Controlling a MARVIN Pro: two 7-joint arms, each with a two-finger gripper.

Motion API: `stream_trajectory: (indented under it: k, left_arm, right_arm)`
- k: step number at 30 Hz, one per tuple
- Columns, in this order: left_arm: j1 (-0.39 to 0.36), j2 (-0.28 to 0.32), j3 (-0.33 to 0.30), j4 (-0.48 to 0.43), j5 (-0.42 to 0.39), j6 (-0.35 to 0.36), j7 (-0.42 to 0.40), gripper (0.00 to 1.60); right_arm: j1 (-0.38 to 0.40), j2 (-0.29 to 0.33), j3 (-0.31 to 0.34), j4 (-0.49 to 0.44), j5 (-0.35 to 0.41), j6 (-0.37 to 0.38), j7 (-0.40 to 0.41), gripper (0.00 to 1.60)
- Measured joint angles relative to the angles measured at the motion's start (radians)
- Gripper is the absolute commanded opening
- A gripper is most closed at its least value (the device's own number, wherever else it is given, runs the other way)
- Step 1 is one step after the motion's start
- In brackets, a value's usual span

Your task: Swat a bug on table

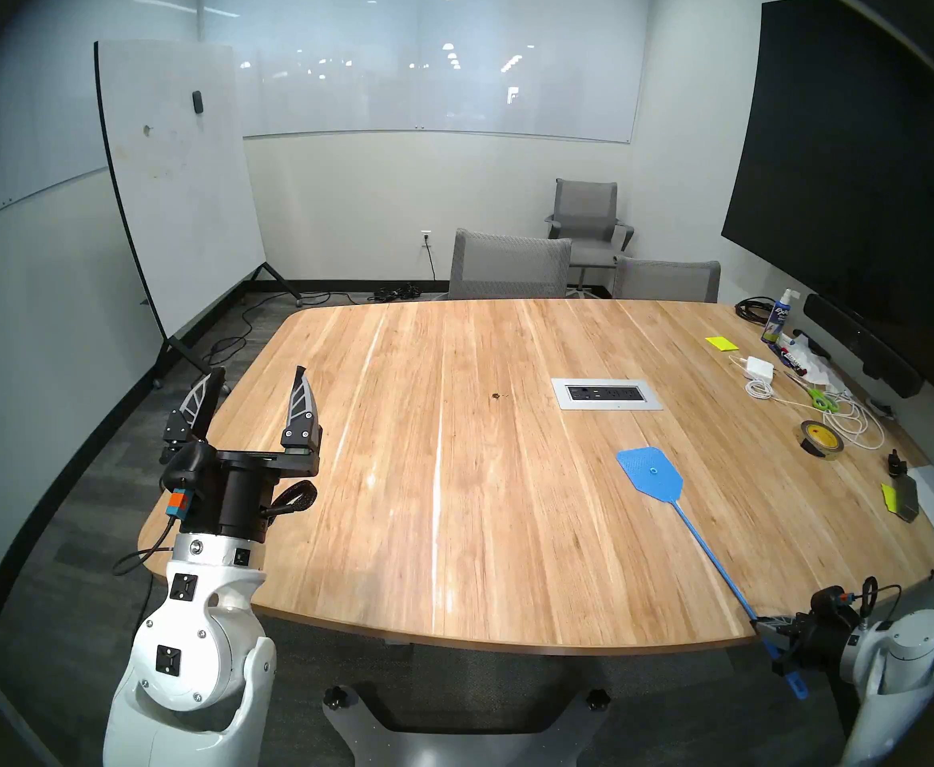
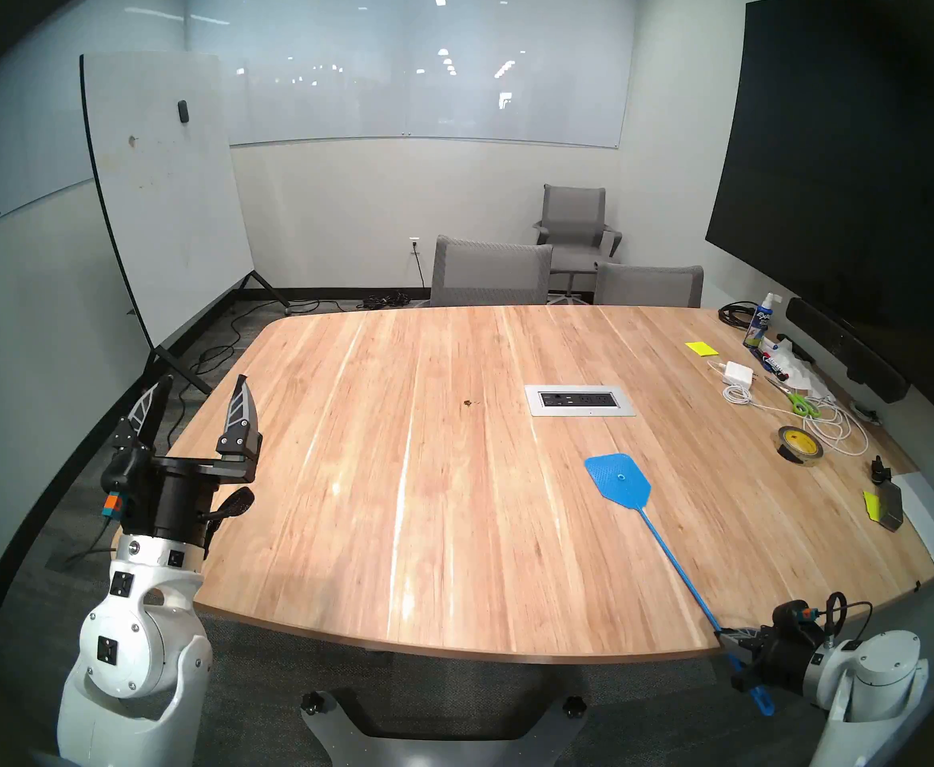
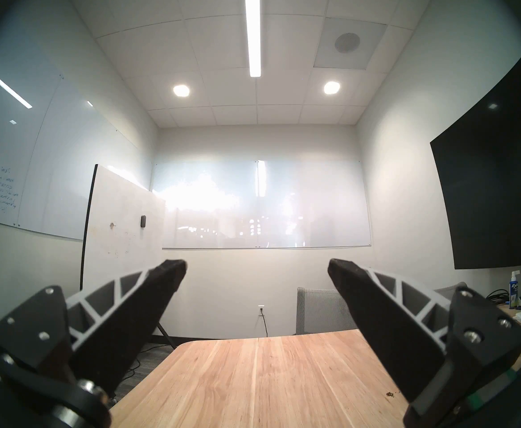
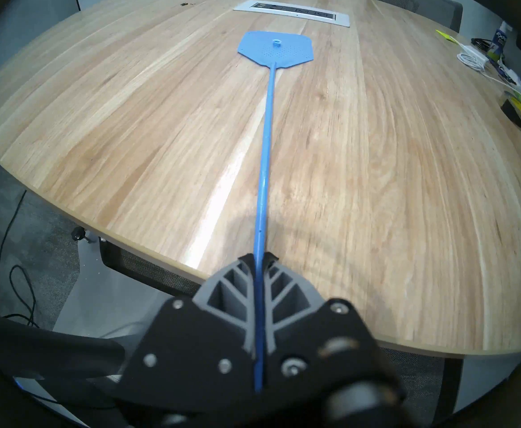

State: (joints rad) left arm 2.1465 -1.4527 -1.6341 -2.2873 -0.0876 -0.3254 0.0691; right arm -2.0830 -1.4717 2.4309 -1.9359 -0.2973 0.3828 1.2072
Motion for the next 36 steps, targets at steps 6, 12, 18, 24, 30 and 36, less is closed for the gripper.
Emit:
stream_trajectory:
  k: [6, 12, 18, 24, 30, 36]
  left_arm:
    - [0.000, 0.000, 0.000, 0.000, 0.000, 0.000, 0.000, 1.60]
    - [0.000, 0.000, 0.000, 0.000, 0.000, 0.000, 0.000, 1.60]
    - [0.000, 0.000, 0.000, 0.000, 0.000, 0.000, 0.000, 1.60]
    - [0.000, 0.000, 0.000, 0.000, 0.000, 0.000, 0.000, 1.60]
    - [0.000, 0.000, 0.000, 0.000, 0.000, 0.000, 0.000, 1.60]
    - [0.000, 0.000, 0.000, 0.000, 0.000, 0.000, 0.000, 1.60]
  right_arm:
    - [0.000, 0.000, -0.001, 0.003, 0.000, 0.003, 0.001, 0.71]
    - [0.000, 0.000, -0.001, 0.005, -0.001, -0.001, 0.001, 1.27]
    - [-0.001, 0.000, -0.001, 0.000, -0.001, -0.002, 0.002, 1.60]
    - [-0.003, -0.002, 0.001, -0.007, -0.001, -0.002, 0.003, 1.60]
    - [-0.005, -0.005, 0.006, -0.013, 0.000, -0.002, 0.004, 1.60]
    - [-0.009, -0.010, 0.012, -0.025, 0.000, 0.005, 0.009, 1.60]
